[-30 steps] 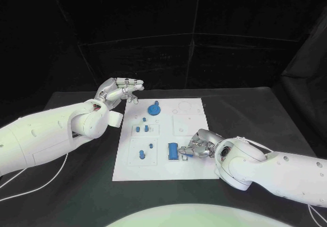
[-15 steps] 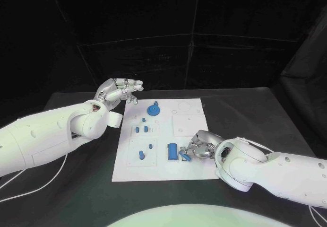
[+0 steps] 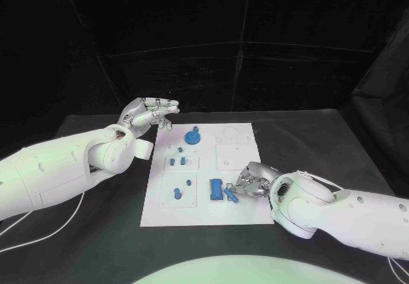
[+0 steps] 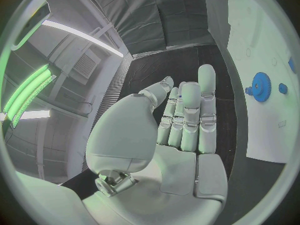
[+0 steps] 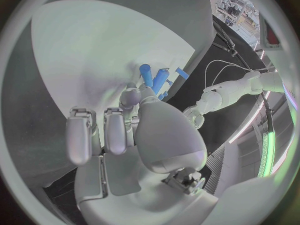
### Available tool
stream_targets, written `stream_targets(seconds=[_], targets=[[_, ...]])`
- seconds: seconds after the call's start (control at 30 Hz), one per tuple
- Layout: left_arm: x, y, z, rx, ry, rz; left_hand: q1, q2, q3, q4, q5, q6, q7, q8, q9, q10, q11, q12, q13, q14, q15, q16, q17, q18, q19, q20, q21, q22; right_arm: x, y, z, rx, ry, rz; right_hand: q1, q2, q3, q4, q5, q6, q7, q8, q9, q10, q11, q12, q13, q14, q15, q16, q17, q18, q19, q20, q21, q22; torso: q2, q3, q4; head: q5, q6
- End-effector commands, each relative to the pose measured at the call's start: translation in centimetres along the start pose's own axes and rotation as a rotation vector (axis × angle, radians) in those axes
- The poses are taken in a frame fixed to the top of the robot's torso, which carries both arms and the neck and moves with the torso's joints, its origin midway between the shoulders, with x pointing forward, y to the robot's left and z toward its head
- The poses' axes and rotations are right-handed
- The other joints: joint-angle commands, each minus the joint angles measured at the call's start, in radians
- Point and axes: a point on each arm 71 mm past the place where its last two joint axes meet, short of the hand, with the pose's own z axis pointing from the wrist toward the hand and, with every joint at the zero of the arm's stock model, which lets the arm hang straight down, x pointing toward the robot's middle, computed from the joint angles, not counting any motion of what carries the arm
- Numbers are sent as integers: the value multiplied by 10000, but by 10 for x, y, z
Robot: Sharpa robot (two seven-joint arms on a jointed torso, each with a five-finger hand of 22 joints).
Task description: Assemble the parts on the task board
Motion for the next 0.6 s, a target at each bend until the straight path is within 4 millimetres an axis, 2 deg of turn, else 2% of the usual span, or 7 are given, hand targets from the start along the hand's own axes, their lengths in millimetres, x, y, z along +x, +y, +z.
stream_targets(seconds=[0.03, 0.13, 0.17, 0.33, 0.6], targets=[[1, -1, 0, 43, 94, -78, -14, 86, -63, 17, -1, -38, 1, 59, 5, -67, -9, 61, 14, -66, 6, -21, -10, 140, -5, -7, -36, -8, -1, 2, -1, -89, -70, -97, -296, 29, -38, 233, 169, 55, 37, -59, 5, 78, 32, -50, -2, 514, -29, 22, 5, -69, 219, -38, 53, 1551, -1, 3, -10, -12, 11], [1, -1, 0, 36, 93, -78, -14, 86, -63, 17, -1, -38, 1, 59, 5, -67, -9, 61, 14, -66, 6, -21, -10, 140, -5, -7, -36, -8, -1, 1, -1, -96, -133, -76, -618, 45, -200, 568, 777, 71, 49, -94, 3, 95, 45, -67, 4, 513, -16, 17, 5, -67, 215, -23, 48, 1547, 1, -1, -5, -19, 18], [1, -1, 0, 35, 93, -78, -14, 86, -63, 17, -1, -38, 1, 59, 5, -67, -9, 61, 14, -66, 6, -21, -10, 140, -5, -7, -36, -8, -1, 1, -1, -100, -157, -82, -712, 72, -242, 640, 842, 78, 55, -100, 4, 100, 51, -67, 8, 513, -12, 16, 4, -66, 213, -20, 45, 1545, 1, -2, -5, -19, 18], [1, -1, 0, 29, 99, -81, -9, 88, -67, 14, -1, -42, 3, 60, 4, -74, -8, 66, 13, -74, 6, -27, -32, 140, -3, -8, -40, -12, -2, 0, -1, -101, -243, -100, -1267, 228, -498, 716, 835, 98, 64, -134, 9, 111, 66, -83, 25, 511, 2, 6, -3, -65, 209, 0, 41, 1544, -2, -1, -1, -26, 21], [1, -1, 0, 21, 105, -83, -9, 88, -67, 14, -1, -42, 3, 60, 4, -74, -8, 66, 13, -74, 6, -27, -32, 140, -3, -8, -40, -12, -3, 0, -2, -144, -321, -61, -1464, 347, -590, 717, 832, 105, 57, -147, 18, 115, 62, -80, 45, 512, 1, 5, 1, -64, 208, 2, 38, 1543, -3, 3, -8, -36, 29]])
